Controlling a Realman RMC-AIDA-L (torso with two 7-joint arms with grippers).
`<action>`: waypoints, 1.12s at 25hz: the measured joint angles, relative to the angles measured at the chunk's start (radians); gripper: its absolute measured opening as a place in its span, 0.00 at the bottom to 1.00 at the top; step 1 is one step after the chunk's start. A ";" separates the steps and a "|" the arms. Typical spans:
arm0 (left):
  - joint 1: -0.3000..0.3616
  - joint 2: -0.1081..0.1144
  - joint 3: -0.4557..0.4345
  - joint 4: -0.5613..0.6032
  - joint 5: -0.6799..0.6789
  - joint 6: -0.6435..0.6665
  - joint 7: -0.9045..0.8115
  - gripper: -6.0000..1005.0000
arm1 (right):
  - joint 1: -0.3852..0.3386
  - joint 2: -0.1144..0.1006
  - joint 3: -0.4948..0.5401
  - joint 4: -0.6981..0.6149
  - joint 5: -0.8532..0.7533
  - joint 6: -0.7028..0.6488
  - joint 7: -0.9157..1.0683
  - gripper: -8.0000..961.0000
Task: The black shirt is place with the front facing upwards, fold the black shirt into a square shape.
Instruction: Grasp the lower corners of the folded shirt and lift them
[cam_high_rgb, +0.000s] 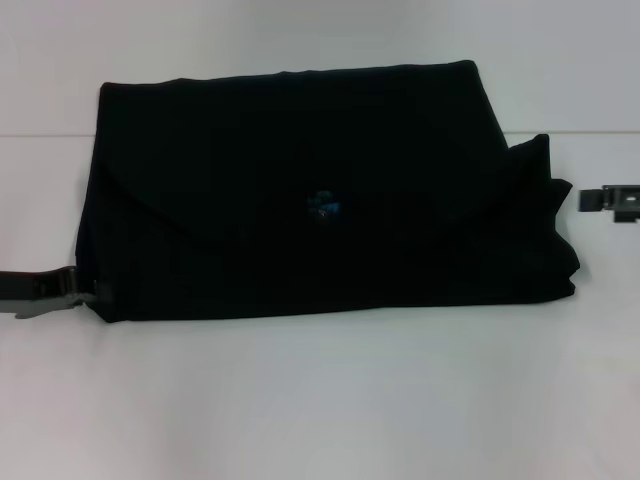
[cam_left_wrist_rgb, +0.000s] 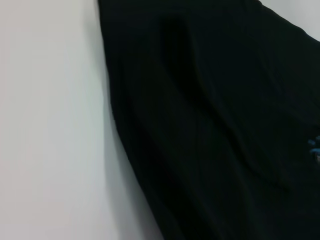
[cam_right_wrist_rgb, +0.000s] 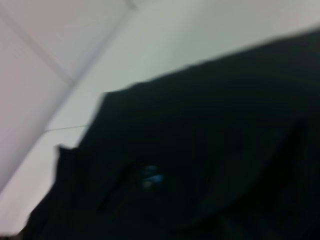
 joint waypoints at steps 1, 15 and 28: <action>0.000 0.000 -0.001 0.000 -0.002 0.002 0.001 0.06 | 0.017 -0.014 -0.007 -0.001 -0.037 -0.001 0.065 0.92; -0.002 0.000 -0.001 -0.003 -0.006 0.009 0.006 0.06 | 0.132 0.006 -0.157 0.149 -0.242 0.229 0.234 0.92; -0.006 -0.003 -0.003 -0.004 -0.006 0.011 0.010 0.06 | 0.146 0.046 -0.209 0.183 -0.245 0.314 0.221 0.91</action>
